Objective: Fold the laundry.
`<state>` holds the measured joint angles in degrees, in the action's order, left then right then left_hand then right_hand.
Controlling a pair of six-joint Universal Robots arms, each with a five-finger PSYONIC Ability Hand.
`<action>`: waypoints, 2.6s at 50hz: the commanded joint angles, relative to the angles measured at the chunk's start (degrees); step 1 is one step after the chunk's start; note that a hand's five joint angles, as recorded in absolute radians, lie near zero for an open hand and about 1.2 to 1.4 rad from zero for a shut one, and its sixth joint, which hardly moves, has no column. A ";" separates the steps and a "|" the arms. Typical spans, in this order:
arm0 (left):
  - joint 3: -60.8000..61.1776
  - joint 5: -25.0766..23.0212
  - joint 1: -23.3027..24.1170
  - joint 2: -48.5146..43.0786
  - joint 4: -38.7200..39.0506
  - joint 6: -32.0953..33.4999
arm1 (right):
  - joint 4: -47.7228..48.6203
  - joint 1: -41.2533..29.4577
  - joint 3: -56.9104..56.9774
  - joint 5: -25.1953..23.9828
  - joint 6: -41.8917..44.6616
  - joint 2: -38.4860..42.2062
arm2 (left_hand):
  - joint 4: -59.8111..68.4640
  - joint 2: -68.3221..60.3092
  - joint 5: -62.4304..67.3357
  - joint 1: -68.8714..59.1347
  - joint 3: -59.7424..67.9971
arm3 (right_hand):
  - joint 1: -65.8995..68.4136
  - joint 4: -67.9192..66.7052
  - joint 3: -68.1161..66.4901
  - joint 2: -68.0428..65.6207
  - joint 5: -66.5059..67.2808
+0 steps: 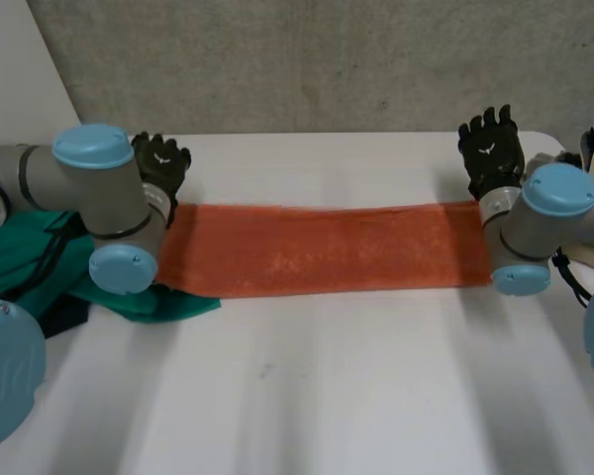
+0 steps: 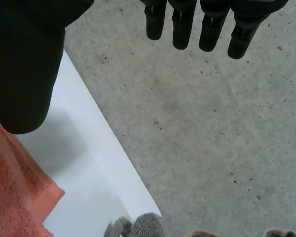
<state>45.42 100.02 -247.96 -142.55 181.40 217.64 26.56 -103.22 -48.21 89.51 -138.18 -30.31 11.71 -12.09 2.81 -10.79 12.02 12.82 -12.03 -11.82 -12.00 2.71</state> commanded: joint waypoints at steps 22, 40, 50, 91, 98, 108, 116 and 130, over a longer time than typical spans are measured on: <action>39.04 -6.50 0.99 28.73 4.92 -14.78 | -32.47 18.23 -30.70 -20.86 -10.01 -29.03 | -1.71 2.09 -2.81 0.79 -2.02 | 24.77 -25.55 -25.76 -25.58 24.87; 41.24 -5.98 0.99 28.38 6.42 -16.54 | -15.05 18.40 -31.68 -19.21 -10.71 -18.91 | -1.71 2.09 -2.81 0.79 -2.02 | 67.18 -67.97 -68.18 -68.00 67.29; 43.96 -5.89 -0.59 31.28 7.48 -16.89 | -16.80 24.90 -35.90 -12.00 -8.97 -26.81 | -1.71 2.09 -2.81 0.79 -2.02 | 67.18 -67.97 -68.18 -68.00 67.29; 53.81 -7.91 -5.07 41.39 8.53 -22.69 | 5.62 -30.02 -21.67 -22.46 -4.03 -10.47 | -1.71 2.09 -2.81 0.79 -2.02 | 39.38 -40.16 -40.37 -40.19 39.48; 53.11 -7.91 -4.11 40.51 9.15 -22.70 | -0.63 -25.98 -23.06 -10.95 -13.59 -18.81 | -1.71 2.09 -2.81 0.79 -2.02 | -2.82 2.03 1.82 2.00 -2.71; 51.53 -8.35 2.65 38.05 9.94 -22.96 | -11.00 -17.46 -32.02 -11.20 -28.90 -26.91 | -1.71 2.09 -2.81 0.79 -2.02 | -2.82 2.03 1.82 2.00 -2.71; 48.99 -12.04 13.02 29.63 10.90 -22.17 | -14.00 -11.39 -36.07 -11.38 -23.81 -24.01 | -1.71 2.09 -2.81 0.79 -2.02 | -0.68 -0.11 -0.32 -0.14 -0.57; 32.12 -6.42 12.16 11.25 18.55 -12.95 | -8.28 -13.50 -39.94 -8.92 -20.03 -23.83 | -1.71 2.09 -2.81 0.79 -2.02 | 10.81 -11.59 -11.80 -11.62 10.91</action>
<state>85.90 89.27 -232.51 -124.10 197.00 200.22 15.75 -115.46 -86.82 79.42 -160.13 -54.15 11.62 -11.85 2.81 -10.79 11.89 19.03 -19.23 -19.40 -18.42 9.76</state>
